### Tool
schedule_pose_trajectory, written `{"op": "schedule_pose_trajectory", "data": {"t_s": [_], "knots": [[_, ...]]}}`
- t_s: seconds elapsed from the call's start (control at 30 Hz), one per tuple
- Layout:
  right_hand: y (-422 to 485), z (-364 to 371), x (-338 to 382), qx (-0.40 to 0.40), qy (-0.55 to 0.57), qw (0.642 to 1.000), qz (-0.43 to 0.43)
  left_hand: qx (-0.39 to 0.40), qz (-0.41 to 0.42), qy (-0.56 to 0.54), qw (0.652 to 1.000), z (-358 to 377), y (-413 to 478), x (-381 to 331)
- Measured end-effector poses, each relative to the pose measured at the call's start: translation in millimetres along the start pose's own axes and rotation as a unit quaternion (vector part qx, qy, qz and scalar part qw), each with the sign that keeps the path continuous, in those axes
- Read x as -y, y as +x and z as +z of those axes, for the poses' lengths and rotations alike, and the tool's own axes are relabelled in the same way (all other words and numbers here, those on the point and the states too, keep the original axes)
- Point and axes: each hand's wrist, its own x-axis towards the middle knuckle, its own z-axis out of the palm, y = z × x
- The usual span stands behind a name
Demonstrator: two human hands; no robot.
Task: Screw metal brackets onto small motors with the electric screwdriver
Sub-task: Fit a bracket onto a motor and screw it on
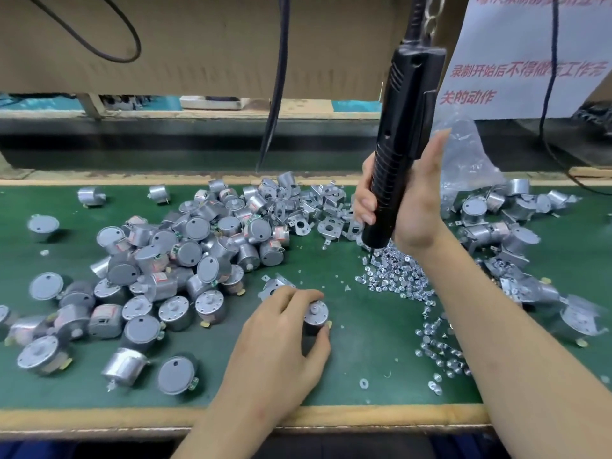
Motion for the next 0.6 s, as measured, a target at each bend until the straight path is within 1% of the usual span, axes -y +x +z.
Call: {"op": "schedule_pose_trajectory", "data": {"t_s": [0.1,0.27,0.4,0.47,0.6], "knots": [[-1.8,2.1,2.3,0.013,0.006,1.000,-0.004,-0.015,-0.007,-0.013,1.000,-0.4,-0.8,1.2],[-4.9,9.0,-1.5,0.069,0.030,0.997,0.027,-0.026,-0.014,-0.016,0.999,0.0,-0.4,1.3],[-5.9,11.5,-5.9,0.080,0.043,0.995,0.046,-0.042,-0.020,-0.026,0.999,-0.4,0.0,0.5],[-6.0,12.3,-6.8,0.080,0.048,0.994,0.053,-0.067,-0.038,-0.031,0.997,-1.7,0.9,1.0],[-6.0,12.8,-8.2,0.075,0.044,0.995,0.058,-0.106,-0.114,-0.016,0.988,-5.4,3.2,2.4]]}}
